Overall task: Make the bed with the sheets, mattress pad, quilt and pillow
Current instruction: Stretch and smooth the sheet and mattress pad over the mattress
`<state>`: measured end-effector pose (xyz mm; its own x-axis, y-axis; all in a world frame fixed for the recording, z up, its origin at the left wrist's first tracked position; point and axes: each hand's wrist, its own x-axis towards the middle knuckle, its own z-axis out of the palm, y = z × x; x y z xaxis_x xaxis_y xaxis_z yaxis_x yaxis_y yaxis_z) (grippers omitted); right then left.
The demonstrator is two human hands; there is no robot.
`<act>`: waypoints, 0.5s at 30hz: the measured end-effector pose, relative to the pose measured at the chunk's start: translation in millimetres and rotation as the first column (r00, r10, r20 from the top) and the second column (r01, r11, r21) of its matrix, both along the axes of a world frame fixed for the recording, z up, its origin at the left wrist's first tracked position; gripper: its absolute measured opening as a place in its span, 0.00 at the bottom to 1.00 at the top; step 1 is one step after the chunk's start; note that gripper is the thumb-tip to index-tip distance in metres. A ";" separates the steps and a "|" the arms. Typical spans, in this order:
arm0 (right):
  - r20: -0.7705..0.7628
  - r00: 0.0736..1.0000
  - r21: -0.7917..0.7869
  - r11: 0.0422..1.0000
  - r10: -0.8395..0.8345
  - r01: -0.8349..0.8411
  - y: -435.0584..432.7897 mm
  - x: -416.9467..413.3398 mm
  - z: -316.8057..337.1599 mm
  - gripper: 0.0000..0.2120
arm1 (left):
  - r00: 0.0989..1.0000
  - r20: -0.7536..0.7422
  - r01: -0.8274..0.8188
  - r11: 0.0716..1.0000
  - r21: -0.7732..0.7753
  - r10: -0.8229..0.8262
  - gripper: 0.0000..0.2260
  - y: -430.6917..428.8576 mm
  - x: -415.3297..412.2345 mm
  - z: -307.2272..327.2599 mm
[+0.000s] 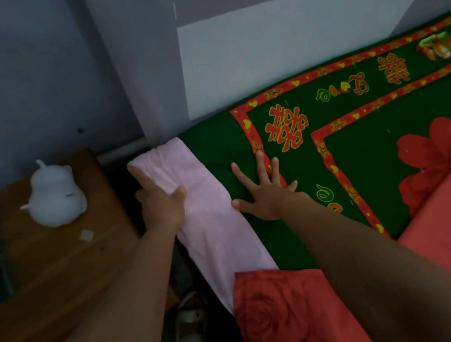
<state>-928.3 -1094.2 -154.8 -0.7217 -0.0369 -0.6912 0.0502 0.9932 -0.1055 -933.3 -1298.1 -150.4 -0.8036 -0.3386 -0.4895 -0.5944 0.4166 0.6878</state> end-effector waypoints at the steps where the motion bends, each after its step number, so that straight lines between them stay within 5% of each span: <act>1: 0.003 1.000 -0.015 1.000 0.007 -0.007 2.4 -0.1 3.2 0.37 | 1.000 0.010 0.008 1.000 -0.022 -0.008 0.45 1.5 0.8 2.6; 8: -0.161 0.987 -0.246 0.969 -0.024 -0.016 52.5 12.4 44.1 0.29 | 0.937 -0.097 0.256 0.849 -0.462 -0.335 0.39 33.1 29.1 33.3; 15: -0.250 0.955 -0.146 0.981 -0.161 0.127 159.0 96.8 66.0 0.26 | 0.636 -0.137 0.681 0.636 -0.363 -0.759 0.31 135.5 93.9 42.3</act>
